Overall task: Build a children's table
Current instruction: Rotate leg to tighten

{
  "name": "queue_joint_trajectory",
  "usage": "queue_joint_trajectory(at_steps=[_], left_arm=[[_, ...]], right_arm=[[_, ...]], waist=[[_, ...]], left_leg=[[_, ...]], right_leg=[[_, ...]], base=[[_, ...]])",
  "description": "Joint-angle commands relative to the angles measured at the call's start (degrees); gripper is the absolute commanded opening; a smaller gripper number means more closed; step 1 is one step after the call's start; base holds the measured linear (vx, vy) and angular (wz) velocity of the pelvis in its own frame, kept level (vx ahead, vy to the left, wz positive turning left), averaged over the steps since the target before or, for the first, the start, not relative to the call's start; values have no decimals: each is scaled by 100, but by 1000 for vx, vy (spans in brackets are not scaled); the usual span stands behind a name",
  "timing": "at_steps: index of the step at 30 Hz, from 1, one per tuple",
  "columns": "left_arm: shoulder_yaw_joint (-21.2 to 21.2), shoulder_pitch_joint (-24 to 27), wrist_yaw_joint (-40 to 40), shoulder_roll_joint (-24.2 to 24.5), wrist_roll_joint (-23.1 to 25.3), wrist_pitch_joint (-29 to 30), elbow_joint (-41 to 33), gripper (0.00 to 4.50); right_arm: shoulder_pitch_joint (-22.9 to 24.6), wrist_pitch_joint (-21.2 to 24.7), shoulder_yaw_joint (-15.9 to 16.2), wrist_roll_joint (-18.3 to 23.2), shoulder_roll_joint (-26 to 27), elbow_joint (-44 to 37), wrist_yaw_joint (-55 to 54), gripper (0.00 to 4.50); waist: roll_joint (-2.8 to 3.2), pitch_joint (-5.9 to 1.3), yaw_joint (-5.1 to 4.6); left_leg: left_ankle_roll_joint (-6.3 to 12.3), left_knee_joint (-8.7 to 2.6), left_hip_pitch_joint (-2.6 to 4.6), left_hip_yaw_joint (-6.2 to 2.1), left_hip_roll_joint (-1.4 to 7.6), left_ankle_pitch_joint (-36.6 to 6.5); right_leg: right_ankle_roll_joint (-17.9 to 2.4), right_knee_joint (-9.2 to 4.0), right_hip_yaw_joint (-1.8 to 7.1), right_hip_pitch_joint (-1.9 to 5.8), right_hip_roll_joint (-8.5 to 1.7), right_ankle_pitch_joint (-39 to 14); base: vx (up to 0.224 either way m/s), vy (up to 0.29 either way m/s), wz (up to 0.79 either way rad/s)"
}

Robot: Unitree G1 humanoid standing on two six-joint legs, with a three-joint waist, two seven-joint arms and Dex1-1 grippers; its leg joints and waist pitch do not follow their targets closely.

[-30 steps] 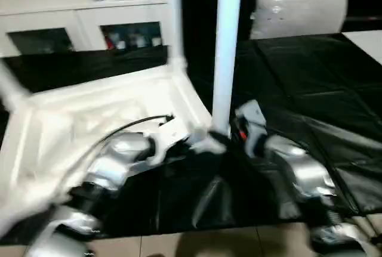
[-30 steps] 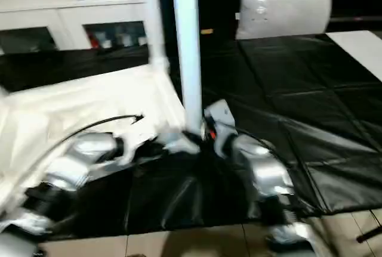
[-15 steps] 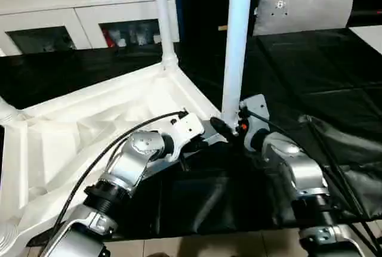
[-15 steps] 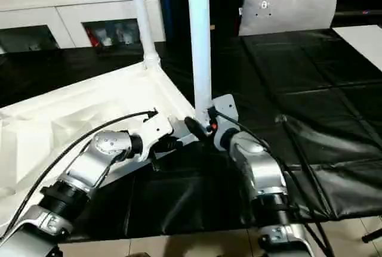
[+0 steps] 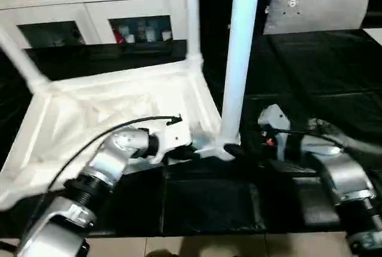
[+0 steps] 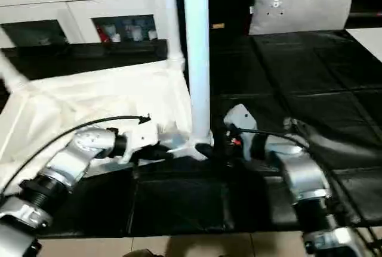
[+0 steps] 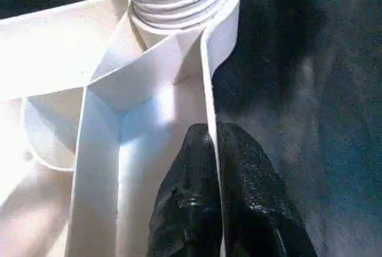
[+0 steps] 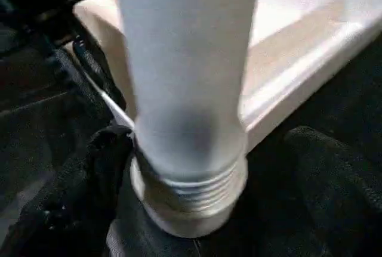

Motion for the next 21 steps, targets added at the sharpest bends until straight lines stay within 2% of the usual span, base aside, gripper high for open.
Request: queue_joint_trajectory(at_steps=[1,6,10,13,15,19,21], left_arm=[[-209,-107,-381,133,71,-290,30,0],[-312,-146,-974,270,-90,-668,69,0],[-383,-74,-1353,327,-233,-742,-65,0],[-392,-68,-1368,332,-236,-749,-77,0],[-398,-73,-1397,330,-234,-788,-54,0],[-413,-88,-1434,312,-209,-901,23,0],[-417,-92,-1449,312,-219,-923,37,0]], right_arm=[[-82,-74,133,-9,-85,-27,346,443],[-138,-249,334,112,-235,1,989,443],[-118,-249,468,237,-254,-23,1305,443],[-106,-231,486,269,-259,-45,1364,427],[-94,-209,506,293,-257,-67,1432,417],[-72,-252,553,263,-221,-16,1508,375],[-70,-266,574,269,-220,3,1531,371]], waist=[[-92,-397,27],[-104,-414,113],[-104,-404,157],[-107,-387,182],[-114,-370,216],[-122,-369,233],[-121,-374,231]], left_leg=[[813,-349,15,-290,659,-229],[839,-337,28,-291,695,-164],[772,-343,39,-295,726,-235],[654,-353,42,-284,719,-424],[523,-363,50,-281,704,-598],[483,-365,44,-284,694,-588],[497,-364,43,-291,701,-554]], right_leg=[[-738,-312,492,309,-694,-787],[-816,-272,505,294,-710,-594],[-895,-251,519,279,-725,-665],[-874,-282,532,279,-735,-919],[-783,-324,544,273,-734,-1271],[-700,-339,542,278,-730,-1419],[-709,-325,536,273,-720,-1342]], base=[[0,0,0],[0,0,0],[0,0,0],[0,0,0],[0,0,0],[0,0,0],[0,0,0]])
